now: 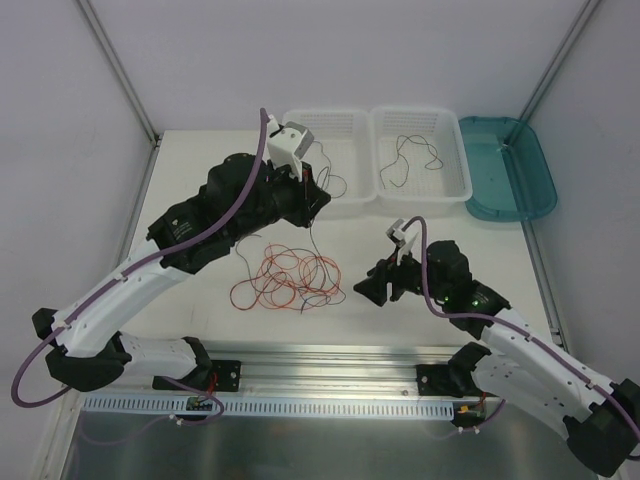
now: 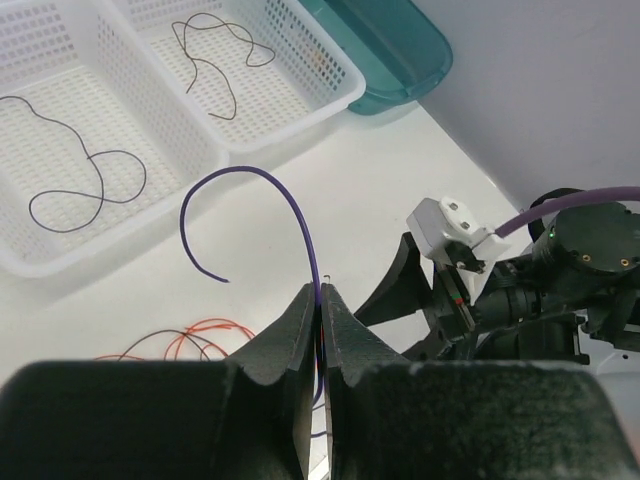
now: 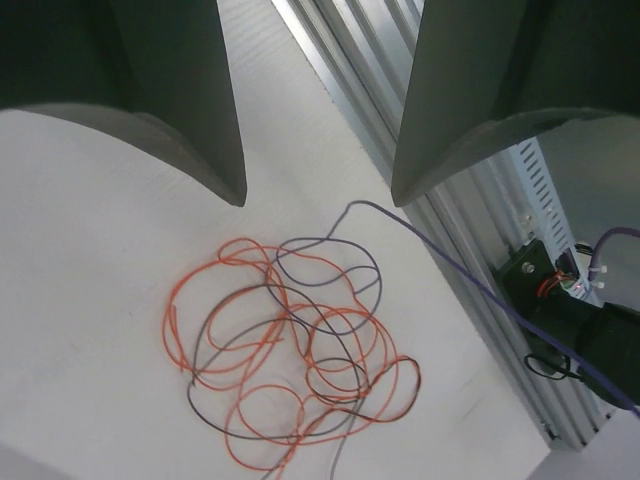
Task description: Untangle the cables
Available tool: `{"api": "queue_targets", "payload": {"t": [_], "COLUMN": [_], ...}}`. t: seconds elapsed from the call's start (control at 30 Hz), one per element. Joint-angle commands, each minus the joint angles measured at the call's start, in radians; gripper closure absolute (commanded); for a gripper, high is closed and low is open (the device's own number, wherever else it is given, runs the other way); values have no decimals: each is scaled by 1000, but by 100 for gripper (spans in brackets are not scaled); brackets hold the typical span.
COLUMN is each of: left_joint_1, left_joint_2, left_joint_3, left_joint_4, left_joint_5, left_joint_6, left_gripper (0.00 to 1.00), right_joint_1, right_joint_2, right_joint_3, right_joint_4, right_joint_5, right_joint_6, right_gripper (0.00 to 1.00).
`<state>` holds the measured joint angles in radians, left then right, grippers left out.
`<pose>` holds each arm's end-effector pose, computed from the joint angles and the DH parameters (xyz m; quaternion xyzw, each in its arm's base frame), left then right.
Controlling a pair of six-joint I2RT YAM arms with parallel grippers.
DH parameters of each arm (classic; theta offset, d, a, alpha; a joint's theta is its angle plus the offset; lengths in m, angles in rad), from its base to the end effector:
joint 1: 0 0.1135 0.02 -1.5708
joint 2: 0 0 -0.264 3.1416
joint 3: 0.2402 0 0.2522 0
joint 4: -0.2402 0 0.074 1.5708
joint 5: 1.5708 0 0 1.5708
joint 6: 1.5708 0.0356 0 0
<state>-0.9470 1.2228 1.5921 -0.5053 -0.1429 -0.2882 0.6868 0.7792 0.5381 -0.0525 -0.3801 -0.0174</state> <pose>0.1472 -0.1959 0.4912 0.1987 0.7264 -0.3359 0.5658 0.1361 0.1287 0.2678 -0.3776 0.7013 0.3355 0.5030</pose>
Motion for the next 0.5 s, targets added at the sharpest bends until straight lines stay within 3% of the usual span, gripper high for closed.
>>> {"api": "queue_targets", "payload": {"t": [0.0, 0.33, 0.43, 0.47], "left_joint_1": [13, 14, 20, 24], "left_joint_2": [3, 12, 15, 14], "left_joint_3": [48, 65, 60, 58], "left_joint_4": [14, 13, 13, 13], "left_joint_5": [-43, -70, -78, -77], "left_joint_6": [4, -8, -5, -6], "left_gripper": [96, 96, 96, 97], "right_joint_1": [39, 131, 148, 149], "right_joint_2": [26, 244, 297, 305], "right_joint_3": [0, 40, 59, 59], "right_joint_4": [130, 258, 266, 269], "right_joint_5": [-86, -66, -72, -74], "right_joint_6": [-35, -46, -52, -52], "right_gripper": [36, 36, 41, 47]}}
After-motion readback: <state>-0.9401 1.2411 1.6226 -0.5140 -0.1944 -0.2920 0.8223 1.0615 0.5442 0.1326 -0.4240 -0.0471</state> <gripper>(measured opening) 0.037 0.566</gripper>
